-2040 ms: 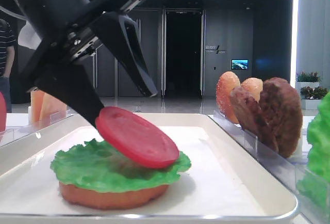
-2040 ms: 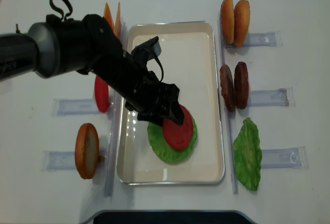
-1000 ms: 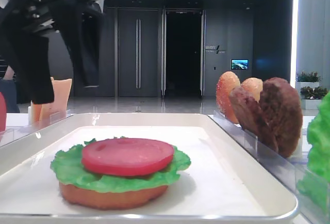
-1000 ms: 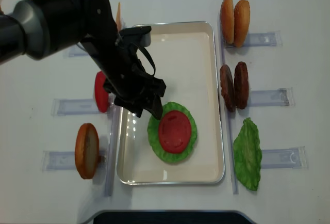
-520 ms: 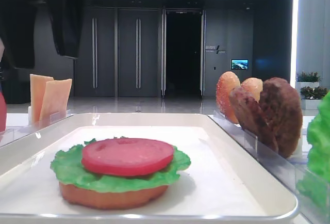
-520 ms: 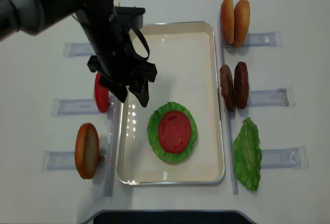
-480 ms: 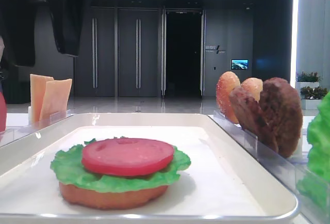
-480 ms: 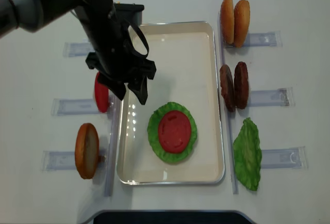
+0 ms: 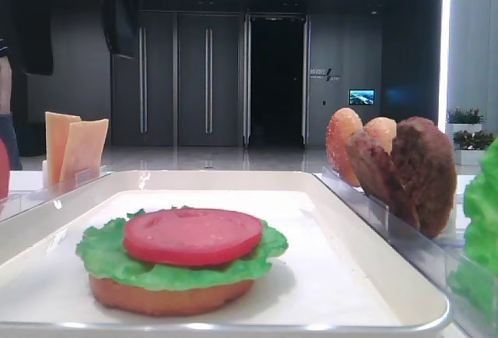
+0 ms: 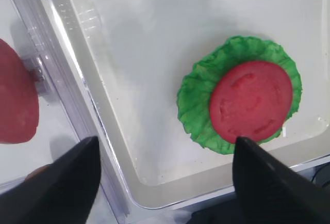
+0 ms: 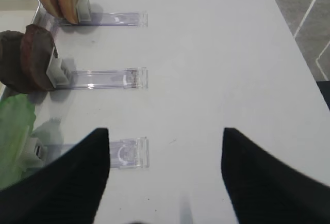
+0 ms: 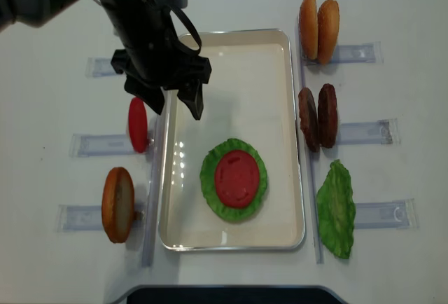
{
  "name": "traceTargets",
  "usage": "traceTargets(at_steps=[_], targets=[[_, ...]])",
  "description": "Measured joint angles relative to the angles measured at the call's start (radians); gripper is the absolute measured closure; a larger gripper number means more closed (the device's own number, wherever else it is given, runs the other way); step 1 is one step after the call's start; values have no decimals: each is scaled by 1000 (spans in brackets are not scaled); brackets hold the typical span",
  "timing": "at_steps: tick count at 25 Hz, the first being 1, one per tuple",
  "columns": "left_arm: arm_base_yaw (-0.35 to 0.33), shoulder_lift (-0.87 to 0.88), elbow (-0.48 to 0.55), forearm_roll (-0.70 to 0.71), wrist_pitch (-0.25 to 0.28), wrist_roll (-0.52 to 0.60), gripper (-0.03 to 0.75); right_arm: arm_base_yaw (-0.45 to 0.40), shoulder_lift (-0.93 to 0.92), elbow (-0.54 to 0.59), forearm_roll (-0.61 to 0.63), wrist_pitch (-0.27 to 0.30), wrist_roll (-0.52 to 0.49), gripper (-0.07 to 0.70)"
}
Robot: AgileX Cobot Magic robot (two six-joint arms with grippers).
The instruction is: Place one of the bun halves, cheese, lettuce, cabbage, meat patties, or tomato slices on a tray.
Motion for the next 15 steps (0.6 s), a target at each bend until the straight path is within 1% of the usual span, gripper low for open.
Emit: traceTargets(at_steps=[8,11,15], targets=[[5,-36,0,62,2,-7,106,0,0,0,0,0,0,160],[30,-51,0,66,3,-8,106,0,0,0,0,0,0,160],[85,-66,0,74,4,-7,106,0,0,0,0,0,0,160]])
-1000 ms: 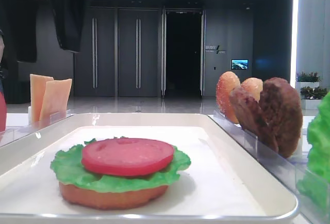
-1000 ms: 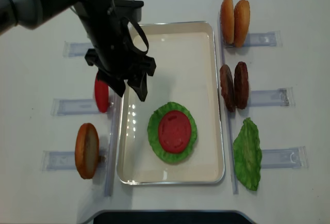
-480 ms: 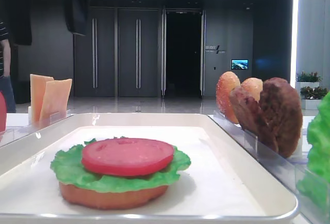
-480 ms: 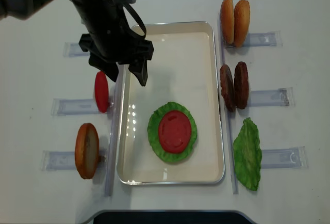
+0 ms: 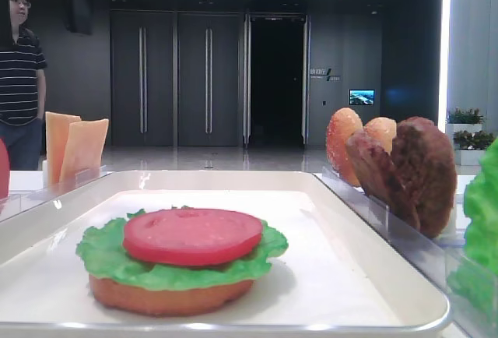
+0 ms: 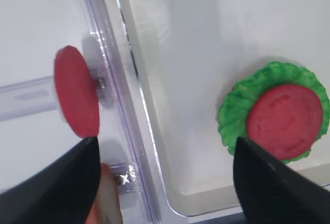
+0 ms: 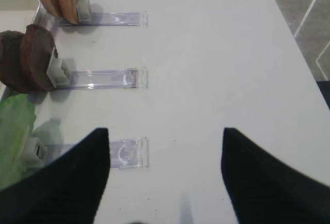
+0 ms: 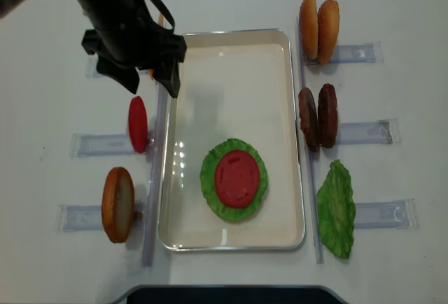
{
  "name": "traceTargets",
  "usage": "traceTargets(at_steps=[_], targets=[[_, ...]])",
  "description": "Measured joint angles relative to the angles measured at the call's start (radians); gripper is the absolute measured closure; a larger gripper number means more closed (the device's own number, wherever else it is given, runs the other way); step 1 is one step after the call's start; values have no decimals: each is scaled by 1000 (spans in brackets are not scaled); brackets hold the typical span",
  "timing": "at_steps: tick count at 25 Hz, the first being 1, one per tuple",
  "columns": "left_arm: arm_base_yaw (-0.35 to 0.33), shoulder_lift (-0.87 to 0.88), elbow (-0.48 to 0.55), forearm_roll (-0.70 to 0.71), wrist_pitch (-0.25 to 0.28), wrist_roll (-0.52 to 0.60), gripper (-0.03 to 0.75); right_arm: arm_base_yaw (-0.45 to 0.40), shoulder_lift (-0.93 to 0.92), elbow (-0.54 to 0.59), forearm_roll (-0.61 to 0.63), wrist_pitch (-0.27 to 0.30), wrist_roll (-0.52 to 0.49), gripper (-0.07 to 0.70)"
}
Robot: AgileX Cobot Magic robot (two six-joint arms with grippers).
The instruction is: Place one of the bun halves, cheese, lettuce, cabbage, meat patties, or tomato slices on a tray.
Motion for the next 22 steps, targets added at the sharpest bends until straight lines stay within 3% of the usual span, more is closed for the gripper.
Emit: traceTargets(at_steps=[10,17,22], targets=[[148,-18,0,31,2,59,106,0,0,0,0,0,0,160],[164,-18,0,140,3,76,106,0,0,0,0,0,0,160],[227,-18,0,148,3,83,106,0,0,0,0,0,0,160]])
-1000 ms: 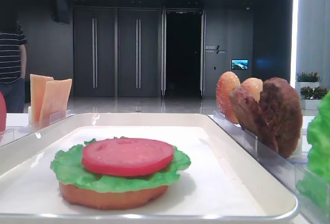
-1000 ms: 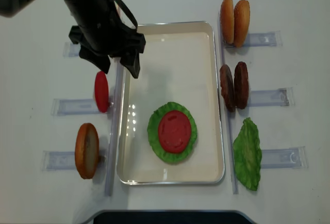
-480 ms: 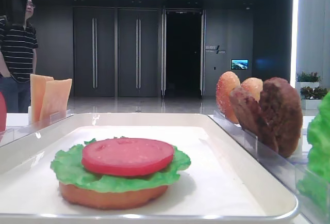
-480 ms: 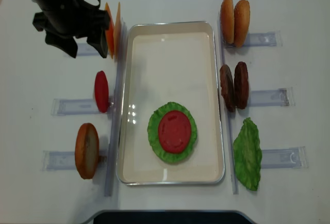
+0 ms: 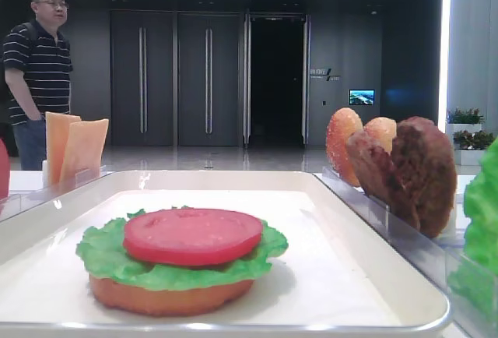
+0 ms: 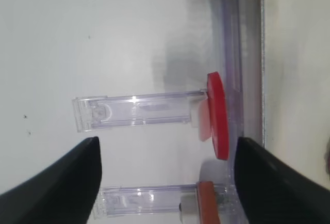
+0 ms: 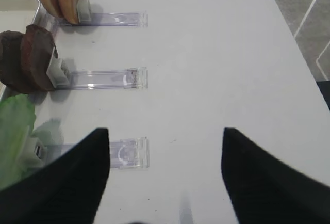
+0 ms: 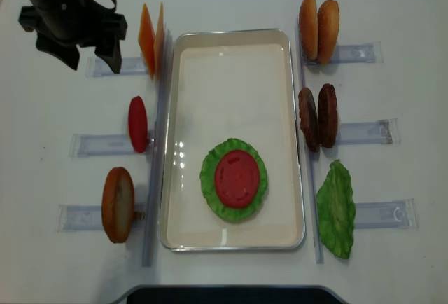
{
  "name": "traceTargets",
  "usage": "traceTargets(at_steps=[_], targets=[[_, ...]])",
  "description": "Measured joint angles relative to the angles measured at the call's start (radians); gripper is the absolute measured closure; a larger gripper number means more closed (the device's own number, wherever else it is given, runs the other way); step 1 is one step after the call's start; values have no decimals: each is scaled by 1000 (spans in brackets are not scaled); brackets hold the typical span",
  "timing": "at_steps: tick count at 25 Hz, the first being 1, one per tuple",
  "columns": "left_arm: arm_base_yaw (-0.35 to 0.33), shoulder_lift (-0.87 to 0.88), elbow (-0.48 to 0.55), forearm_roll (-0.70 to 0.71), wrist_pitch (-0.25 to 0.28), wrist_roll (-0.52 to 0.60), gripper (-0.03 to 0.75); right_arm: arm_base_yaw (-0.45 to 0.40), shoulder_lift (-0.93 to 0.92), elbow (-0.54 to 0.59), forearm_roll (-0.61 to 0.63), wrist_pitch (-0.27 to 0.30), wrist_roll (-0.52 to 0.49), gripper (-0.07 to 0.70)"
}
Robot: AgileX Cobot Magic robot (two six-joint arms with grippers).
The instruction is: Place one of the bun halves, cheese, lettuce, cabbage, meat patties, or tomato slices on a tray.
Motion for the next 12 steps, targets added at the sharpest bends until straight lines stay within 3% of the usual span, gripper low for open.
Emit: traceTargets(at_steps=[12], targets=[[140,0,0,0,0,65,125,0,0,0,0,0,0,160]])
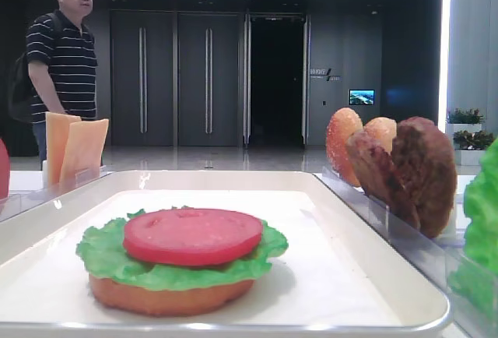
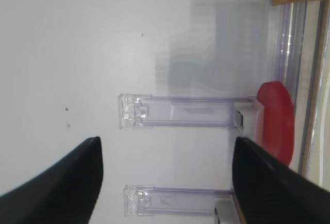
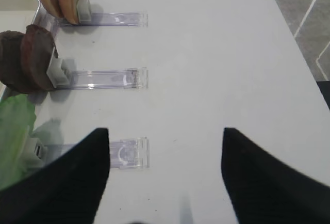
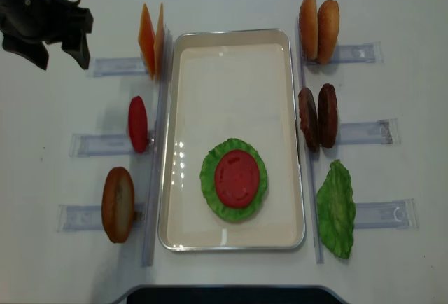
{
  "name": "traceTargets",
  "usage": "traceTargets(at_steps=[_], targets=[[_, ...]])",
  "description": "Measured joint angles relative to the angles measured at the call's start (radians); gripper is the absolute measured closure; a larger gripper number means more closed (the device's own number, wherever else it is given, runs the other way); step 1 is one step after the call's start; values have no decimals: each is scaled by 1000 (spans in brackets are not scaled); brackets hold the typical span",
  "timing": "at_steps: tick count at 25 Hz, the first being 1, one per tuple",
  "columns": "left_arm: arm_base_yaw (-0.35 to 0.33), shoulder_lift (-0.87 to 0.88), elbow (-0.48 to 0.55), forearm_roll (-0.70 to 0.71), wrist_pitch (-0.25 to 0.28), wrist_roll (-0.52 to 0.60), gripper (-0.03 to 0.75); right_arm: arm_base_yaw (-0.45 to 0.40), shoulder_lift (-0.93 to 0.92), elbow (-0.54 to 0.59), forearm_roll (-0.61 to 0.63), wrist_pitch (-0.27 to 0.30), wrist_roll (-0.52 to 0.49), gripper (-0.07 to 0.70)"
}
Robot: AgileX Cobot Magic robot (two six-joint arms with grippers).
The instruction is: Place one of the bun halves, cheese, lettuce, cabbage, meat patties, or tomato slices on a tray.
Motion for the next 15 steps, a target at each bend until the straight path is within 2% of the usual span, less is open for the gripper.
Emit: traceTargets(at_steps=[4,10,15], targets=[[30,0,0,0,0,12,125,0,0,0,0,0,0,160],[36,-10,6,-26,0,26,125,0,0,0,0,0,0,160],[36,-88,105,-2,0,28,125,0,0,0,0,0,0,160]])
